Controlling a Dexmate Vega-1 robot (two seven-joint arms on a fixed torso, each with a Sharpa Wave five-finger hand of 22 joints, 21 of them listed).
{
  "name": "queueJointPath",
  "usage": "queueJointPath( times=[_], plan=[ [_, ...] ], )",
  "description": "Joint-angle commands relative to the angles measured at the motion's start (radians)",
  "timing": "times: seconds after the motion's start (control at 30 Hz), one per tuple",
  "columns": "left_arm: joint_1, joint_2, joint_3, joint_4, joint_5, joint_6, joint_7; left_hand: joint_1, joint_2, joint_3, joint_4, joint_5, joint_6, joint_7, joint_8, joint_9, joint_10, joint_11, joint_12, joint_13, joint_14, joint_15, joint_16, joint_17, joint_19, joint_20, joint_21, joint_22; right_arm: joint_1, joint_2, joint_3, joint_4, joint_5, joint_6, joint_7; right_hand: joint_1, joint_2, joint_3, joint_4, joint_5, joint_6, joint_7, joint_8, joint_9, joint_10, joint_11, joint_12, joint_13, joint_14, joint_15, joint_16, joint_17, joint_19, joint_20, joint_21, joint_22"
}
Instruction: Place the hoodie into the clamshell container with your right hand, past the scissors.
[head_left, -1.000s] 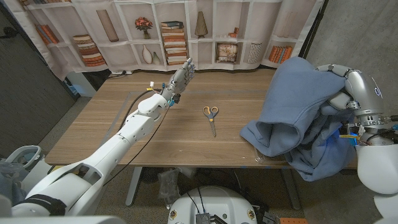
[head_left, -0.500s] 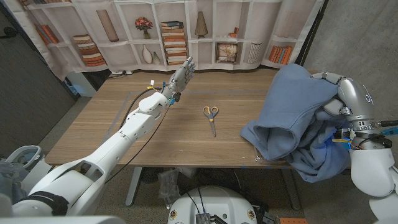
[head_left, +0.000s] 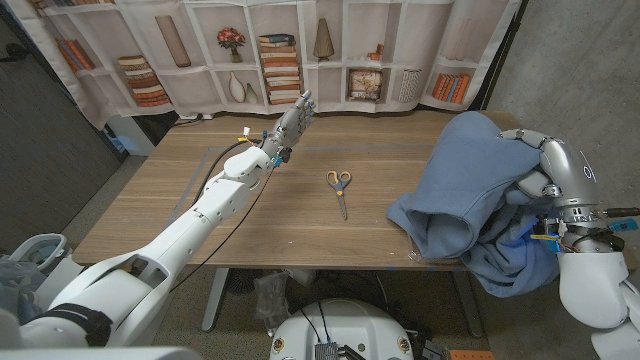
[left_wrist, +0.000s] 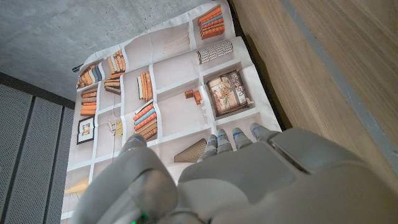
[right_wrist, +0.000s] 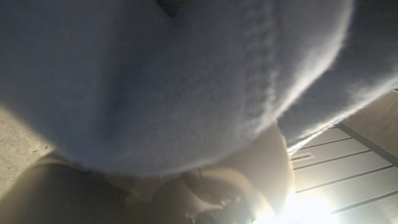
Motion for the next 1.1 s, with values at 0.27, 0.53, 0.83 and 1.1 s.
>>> queueJointPath(
  times=[0.27,0.53,0.83,1.1],
  plan=[
    [0.003,0.007,0.003,-0.012,-0.001,0.022,0.001,0.014,0.004,-0.006,0.003,0.002,-0.005,0.001,0.001,0.003,-0.007,0.0,-0.001,0.003,-0.007,0.0,0.001,0.004,-0.004,-0.006,0.005,0.003,-0.026,-0.032,-0.056,0.031,-0.053,-0.042,-0.082,-0.028,0.032,0.063,0.049,0.005,0.009,0.004,0.002,0.004,0.03,-0.016,0.004,0.006,0.055,-0.13,-0.003,0.003,-0.003,-0.142,0.004,0.003],
    [0.023,0.023,-0.006,-0.051,-0.001,0.03,0.021,0.015,0.004,-0.008,0.003,0.002,-0.005,0.002,0.001,0.003,-0.008,0.003,-0.001,0.003,-0.007,-0.001,0.001,0.004,-0.004,-0.006,0.005,0.003,-0.028,-0.065,-0.079,0.049,-0.048,-0.064,-0.099,-0.027,0.031,0.065,0.048,0.005,0.011,0.004,0.003,0.005,0.031,-0.015,0.001,0.004,0.058,-0.13,-0.004,0.005,-0.004,-0.141,0.005,0.003],
    [0.045,0.036,-0.014,-0.078,-0.005,0.033,0.036,0.016,0.005,-0.01,0.003,0.002,-0.004,0.001,0.002,0.003,-0.008,0.0,-0.001,0.003,-0.006,0.0,0.001,0.004,-0.004,-0.006,0.005,0.003,-0.033,-0.093,-0.101,0.07,-0.025,-0.077,-0.119,-0.025,0.03,0.067,0.046,0.005,0.012,0.004,0.002,0.004,0.031,-0.014,0.002,0.009,0.056,-0.131,-0.007,0.006,-0.003,-0.14,0.005,0.003],
    [0.057,0.044,-0.017,-0.101,0.0,0.031,0.05,0.016,0.006,-0.011,0.003,0.002,-0.004,0.001,0.002,0.003,-0.009,0.001,-0.001,0.003,-0.006,0.0,0.001,0.004,-0.005,-0.005,0.005,0.003,-0.039,-0.112,-0.119,0.084,-0.013,-0.084,-0.136,-0.026,0.03,0.069,0.046,0.004,0.021,0.004,0.005,0.005,0.032,-0.014,0.0,0.009,0.057,-0.131,-0.009,0.006,-0.005,-0.14,0.005,0.003]
  ],
)
